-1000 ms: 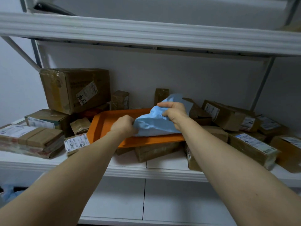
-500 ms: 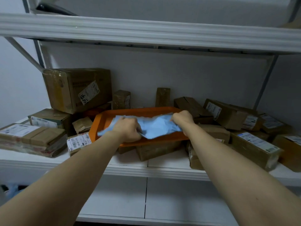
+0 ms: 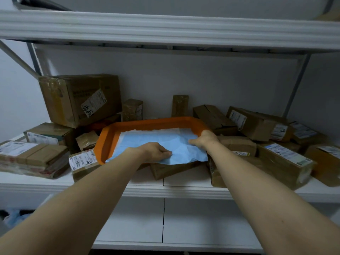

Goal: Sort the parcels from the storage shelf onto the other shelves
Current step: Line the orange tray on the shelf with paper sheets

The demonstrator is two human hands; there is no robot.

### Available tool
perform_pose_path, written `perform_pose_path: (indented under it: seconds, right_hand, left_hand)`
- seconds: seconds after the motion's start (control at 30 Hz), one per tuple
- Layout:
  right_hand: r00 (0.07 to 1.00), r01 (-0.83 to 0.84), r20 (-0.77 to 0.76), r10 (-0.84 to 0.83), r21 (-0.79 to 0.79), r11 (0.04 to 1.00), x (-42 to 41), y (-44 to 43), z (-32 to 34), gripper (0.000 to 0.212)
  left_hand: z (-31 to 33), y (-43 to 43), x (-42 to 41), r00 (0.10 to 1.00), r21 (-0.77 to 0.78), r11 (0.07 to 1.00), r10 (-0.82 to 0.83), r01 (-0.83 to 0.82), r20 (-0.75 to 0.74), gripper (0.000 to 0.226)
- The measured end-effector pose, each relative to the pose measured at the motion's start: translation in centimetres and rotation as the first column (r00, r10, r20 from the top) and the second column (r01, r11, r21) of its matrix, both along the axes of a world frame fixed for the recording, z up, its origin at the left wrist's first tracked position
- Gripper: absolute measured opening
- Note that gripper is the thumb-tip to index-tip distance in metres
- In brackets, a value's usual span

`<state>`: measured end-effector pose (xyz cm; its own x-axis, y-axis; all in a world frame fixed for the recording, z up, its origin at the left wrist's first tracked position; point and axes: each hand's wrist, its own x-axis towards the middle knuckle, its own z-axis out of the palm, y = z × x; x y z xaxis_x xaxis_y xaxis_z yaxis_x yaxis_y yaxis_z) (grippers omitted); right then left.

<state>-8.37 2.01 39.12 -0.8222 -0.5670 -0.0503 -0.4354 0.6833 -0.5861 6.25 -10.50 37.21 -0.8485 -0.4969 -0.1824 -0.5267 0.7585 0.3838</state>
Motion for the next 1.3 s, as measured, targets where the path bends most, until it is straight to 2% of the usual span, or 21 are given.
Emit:
perform_pose_path:
  seconds: [0.1, 0.4, 0.5, 0.6, 0.63, 0.7, 0.8, 0.87, 0.93, 1.0, 1.1, 1.13, 1.2, 1.27, 1.3]
  right_hand:
    - [0.998, 0.05, -0.05, -0.05, 0.011, 0.999, -0.2, -0.3, -0.3, 0.033]
    - [0.987, 0.112, -0.095, -0.13, -0.182, 0.977, -0.8, -0.7, -0.1, 0.012]
    - [0.963, 0.101, -0.234, -0.135, -0.152, 0.983, -0.3, -0.9, 0.0, 0.015]
    - [0.901, 0.094, -0.413, -0.134, -0.117, 0.989, 0.2, -0.8, -0.2, 0.03]
    - [0.871, 0.061, -0.48, -0.103, -0.103, 0.993, 0.4, -0.6, -0.2, 0.03]
    - [0.8, -0.041, -0.599, -0.027, -0.1, 0.994, 0.3, -0.5, -0.3, 0.022]
    - [0.777, -0.186, -0.63, -0.012, -0.248, 0.951, 0.5, -0.6, -0.3, 0.024]
    - [0.766, -0.277, -0.643, 0.018, -0.305, 0.911, 1.0, -0.5, -0.1, 0.02]
    - [0.713, -0.394, -0.689, 0.129, -0.242, 0.887, 1.7, -0.2, 0.1, 0.018]
    - [0.723, -0.455, -0.663, 0.194, -0.246, 0.856, 2.3, -0.1, 0.3, 0.016]
    - [0.83, -0.437, -0.516, 0.211, -0.368, 0.821, 2.9, -0.2, 0.4, 0.008]
    - [0.862, -0.416, -0.459, 0.216, -0.395, 0.819, 3.0, -0.3, 0.4, 0.006]
    - [0.905, -0.385, -0.351, 0.241, -0.434, 0.814, 3.3, -0.2, 0.8, 0.009]
    - [0.946, -0.325, -0.168, 0.279, -0.517, 0.792, 3.5, -0.3, 1.2, 0.031]
    - [0.956, -0.262, -0.043, 0.29, -0.568, 0.78, 3.7, -0.4, 1.5, 0.044]
  left_hand:
    - [0.0, 0.0, -0.1, 1.0, -0.018, 1.0, 0.009, -0.009, 0.016, 0.046]
    - [0.1, -0.4, -0.3, 1.0, 0.065, 0.998, 0.026, -0.025, -0.009, 0.038]
    - [0.5, 0.1, -0.4, 0.999, 0.065, 0.998, 0.029, -0.026, -0.043, 0.036]
    - [1.4, 0.5, -0.7, 0.981, 0.073, 0.995, 0.087, -0.075, -0.176, 0.039]
    - [1.8, 0.6, -0.8, 0.959, 0.135, 0.985, 0.138, -0.107, -0.247, 0.038]
    - [2.6, 0.8, -1.2, 0.876, 0.359, 0.917, 0.313, -0.177, -0.367, 0.037]
    - [3.9, 1.4, -1.4, 0.749, 0.666, 0.721, 0.546, -0.192, -0.375, 0.066]
    - [4.8, 1.6, -1.4, 0.724, 0.752, 0.635, 0.602, -0.178, -0.337, 0.086]
    - [5.3, 2.1, -1.4, 0.694, 0.775, 0.605, 0.636, -0.179, -0.336, 0.094]
    - [5.3, 2.3, -1.6, 0.64, 0.773, 0.605, 0.674, -0.191, -0.369, 0.083]
    - [5.5, 2.6, -1.8, 0.578, 0.78, 0.582, 0.727, -0.229, -0.372, 0.026]
    - [5.5, 2.6, -1.7, 0.579, 0.776, 0.579, 0.732, -0.251, -0.358, 0.02]
    - [5.5, 2.5, -1.7, 0.584, 0.766, 0.583, 0.732, -0.271, -0.351, 0.023]
    - [5.5, 2.4, -1.6, 0.558, 0.791, 0.578, 0.732, -0.203, -0.391, 0.014]
    - [5.6, 2.6, -1.4, 0.548, 0.797, 0.578, 0.731, -0.178, -0.408, 0.017]
